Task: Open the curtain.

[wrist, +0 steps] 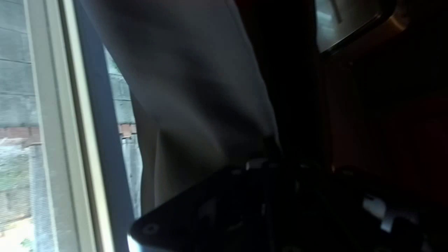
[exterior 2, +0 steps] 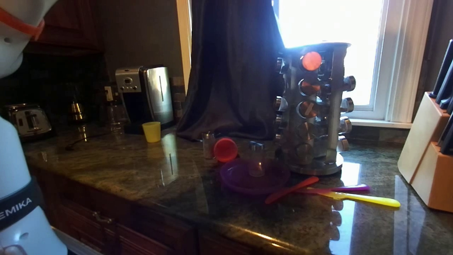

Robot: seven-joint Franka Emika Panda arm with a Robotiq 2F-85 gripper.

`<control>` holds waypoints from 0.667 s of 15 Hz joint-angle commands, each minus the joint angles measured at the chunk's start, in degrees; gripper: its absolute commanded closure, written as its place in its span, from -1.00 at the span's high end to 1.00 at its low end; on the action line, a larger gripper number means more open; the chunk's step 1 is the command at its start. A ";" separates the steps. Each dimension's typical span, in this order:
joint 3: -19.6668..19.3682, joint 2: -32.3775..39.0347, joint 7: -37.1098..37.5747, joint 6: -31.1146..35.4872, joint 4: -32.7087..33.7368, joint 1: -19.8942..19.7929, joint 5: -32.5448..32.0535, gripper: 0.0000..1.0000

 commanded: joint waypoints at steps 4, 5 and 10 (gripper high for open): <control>-0.31 -0.28 0.06 -0.12 0.04 0.08 0.55 -0.96; -0.31 -0.25 0.06 -0.04 0.04 0.08 0.55 -0.96; 0.05 -0.16 -0.31 -1.32 0.04 0.79 0.55 -0.99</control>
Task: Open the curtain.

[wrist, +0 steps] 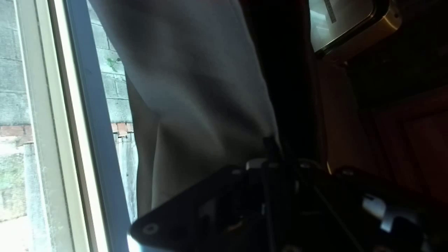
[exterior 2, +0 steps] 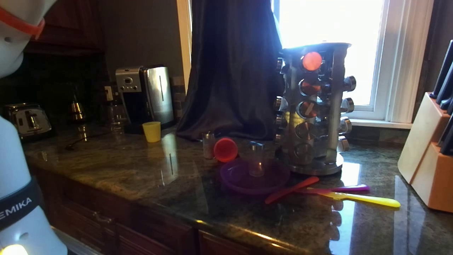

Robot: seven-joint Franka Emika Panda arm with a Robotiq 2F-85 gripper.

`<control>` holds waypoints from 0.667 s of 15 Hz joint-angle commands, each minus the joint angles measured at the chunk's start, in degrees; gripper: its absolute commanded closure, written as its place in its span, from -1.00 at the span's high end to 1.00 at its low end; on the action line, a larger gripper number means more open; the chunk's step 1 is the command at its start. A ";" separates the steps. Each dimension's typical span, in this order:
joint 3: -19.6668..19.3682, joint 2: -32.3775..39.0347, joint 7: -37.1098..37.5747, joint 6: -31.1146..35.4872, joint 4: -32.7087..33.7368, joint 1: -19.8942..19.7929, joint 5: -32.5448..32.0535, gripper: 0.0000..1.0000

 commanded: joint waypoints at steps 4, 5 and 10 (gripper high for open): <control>1.42 0.55 -0.41 -6.95 -0.01 6.95 0.47 -0.99; 1.66 0.64 -0.25 -8.06 -0.01 8.30 0.71 -0.99; 2.14 1.15 -0.68 -11.38 -0.15 16.27 1.18 -0.99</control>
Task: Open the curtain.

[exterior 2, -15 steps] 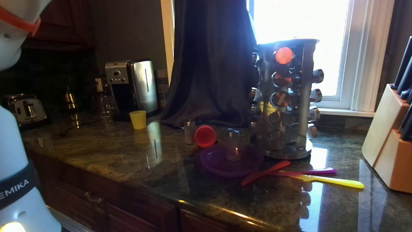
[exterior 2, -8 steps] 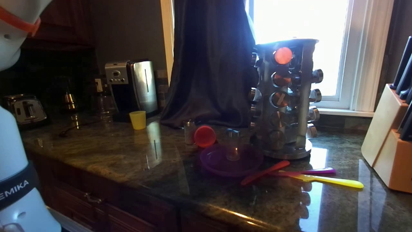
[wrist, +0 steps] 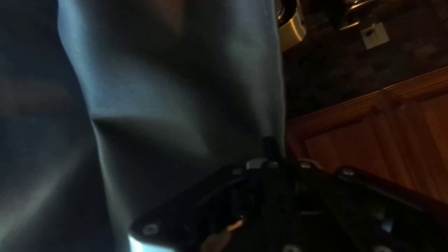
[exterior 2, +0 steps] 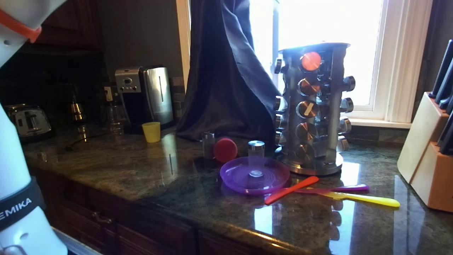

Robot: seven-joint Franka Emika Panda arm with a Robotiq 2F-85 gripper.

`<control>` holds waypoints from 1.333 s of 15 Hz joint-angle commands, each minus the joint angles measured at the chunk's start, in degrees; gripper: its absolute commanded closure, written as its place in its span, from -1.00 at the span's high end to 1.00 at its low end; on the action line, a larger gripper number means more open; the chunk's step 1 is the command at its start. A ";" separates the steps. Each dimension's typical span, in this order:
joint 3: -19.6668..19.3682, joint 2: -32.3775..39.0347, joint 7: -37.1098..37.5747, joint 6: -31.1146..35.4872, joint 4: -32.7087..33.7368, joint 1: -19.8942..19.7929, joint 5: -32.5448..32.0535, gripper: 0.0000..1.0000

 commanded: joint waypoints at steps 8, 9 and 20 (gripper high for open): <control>1.25 1.85 -2.01 -10.50 -0.25 11.35 2.41 -0.99; 1.25 2.04 -2.29 -10.89 -0.30 12.12 2.75 -0.99; 2.03 4.34 -2.36 -12.14 -0.91 16.63 8.19 -0.46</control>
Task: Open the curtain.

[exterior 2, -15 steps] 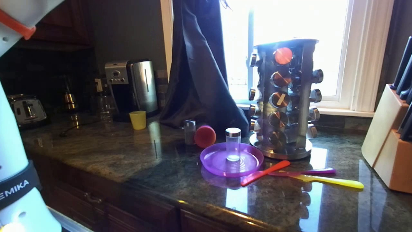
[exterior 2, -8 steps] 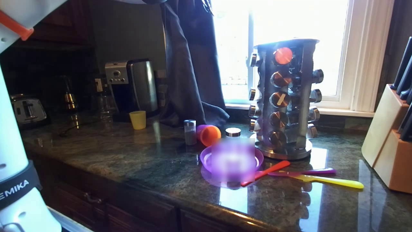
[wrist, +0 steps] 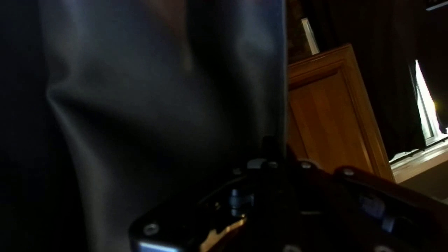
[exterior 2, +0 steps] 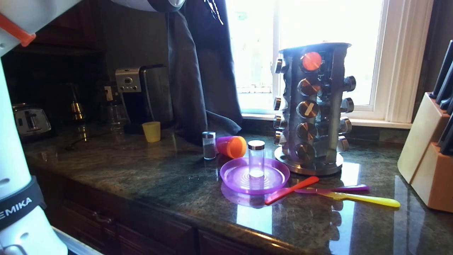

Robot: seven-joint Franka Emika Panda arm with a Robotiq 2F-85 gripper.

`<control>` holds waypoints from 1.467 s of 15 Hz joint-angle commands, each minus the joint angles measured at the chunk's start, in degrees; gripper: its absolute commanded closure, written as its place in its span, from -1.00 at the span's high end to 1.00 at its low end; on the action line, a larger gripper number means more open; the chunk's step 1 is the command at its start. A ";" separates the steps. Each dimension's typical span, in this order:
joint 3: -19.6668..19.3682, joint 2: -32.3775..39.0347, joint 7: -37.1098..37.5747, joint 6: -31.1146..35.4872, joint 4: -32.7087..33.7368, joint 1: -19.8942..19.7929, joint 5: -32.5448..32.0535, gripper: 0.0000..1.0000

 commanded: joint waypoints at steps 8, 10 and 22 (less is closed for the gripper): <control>-8.01 1.07 -1.40 -22.22 -1.18 1.28 -15.01 0.59; -8.84 -0.34 -0.94 -22.66 -1.53 0.61 -19.27 0.90; -13.78 -12.27 -5.54 -19.11 0.10 -5.95 -45.88 1.00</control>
